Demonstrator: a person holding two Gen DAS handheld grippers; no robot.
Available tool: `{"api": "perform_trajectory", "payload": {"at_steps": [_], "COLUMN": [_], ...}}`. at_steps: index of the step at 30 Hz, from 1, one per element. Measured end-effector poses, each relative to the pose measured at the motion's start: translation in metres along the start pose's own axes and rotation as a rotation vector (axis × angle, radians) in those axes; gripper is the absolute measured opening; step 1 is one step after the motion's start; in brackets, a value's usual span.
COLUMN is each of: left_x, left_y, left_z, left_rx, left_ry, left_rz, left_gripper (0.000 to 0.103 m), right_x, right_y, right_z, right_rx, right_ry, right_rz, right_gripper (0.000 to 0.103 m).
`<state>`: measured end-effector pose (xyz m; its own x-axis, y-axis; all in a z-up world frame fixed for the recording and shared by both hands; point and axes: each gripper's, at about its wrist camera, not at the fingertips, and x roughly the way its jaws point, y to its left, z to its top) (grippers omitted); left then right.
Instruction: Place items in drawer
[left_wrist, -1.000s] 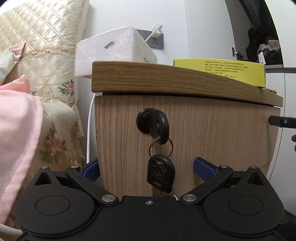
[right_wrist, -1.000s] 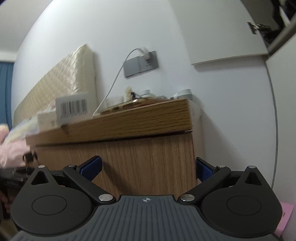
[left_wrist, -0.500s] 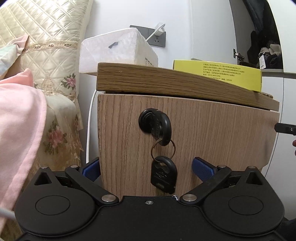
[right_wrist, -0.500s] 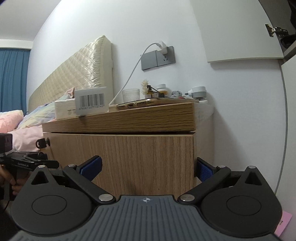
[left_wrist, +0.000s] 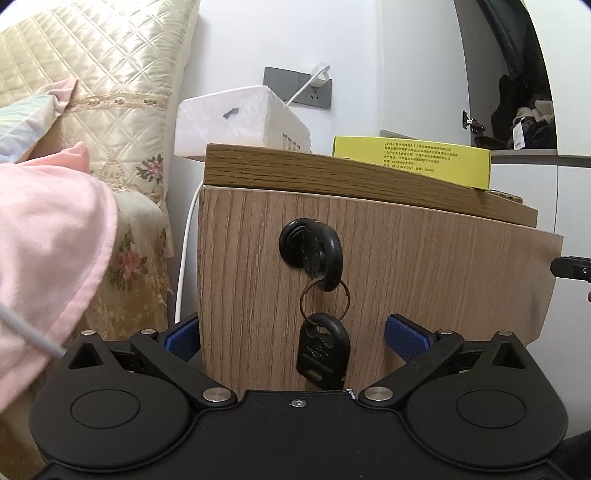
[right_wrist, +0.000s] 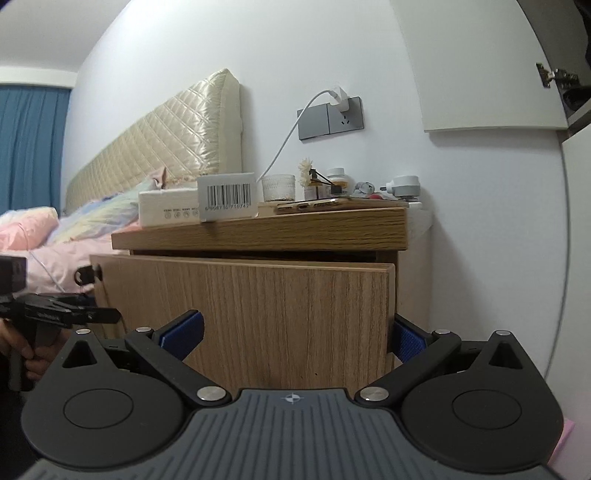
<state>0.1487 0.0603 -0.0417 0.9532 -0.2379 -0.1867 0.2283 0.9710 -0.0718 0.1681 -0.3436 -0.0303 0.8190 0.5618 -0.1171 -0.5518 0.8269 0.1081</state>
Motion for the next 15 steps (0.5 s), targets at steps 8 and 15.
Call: {"api": "perform_trajectory", "payload": {"at_steps": [8,15], "left_x": [-0.017,-0.031], "left_y": [-0.006,-0.012], "left_z": [-0.003,-0.007], "left_rx": [-0.003,-0.003], "left_ry": [-0.014,-0.02], "left_rz": [0.004,0.007], "left_gripper": [0.102,0.102], "right_x": [-0.014,-0.026], "right_y": [0.009,0.018], "right_z": [-0.002,-0.004], "right_rx": [0.001,-0.008], "right_ry": [0.001,0.001], "right_rz": [-0.008,-0.015], "right_gripper": [0.103,0.103]}}
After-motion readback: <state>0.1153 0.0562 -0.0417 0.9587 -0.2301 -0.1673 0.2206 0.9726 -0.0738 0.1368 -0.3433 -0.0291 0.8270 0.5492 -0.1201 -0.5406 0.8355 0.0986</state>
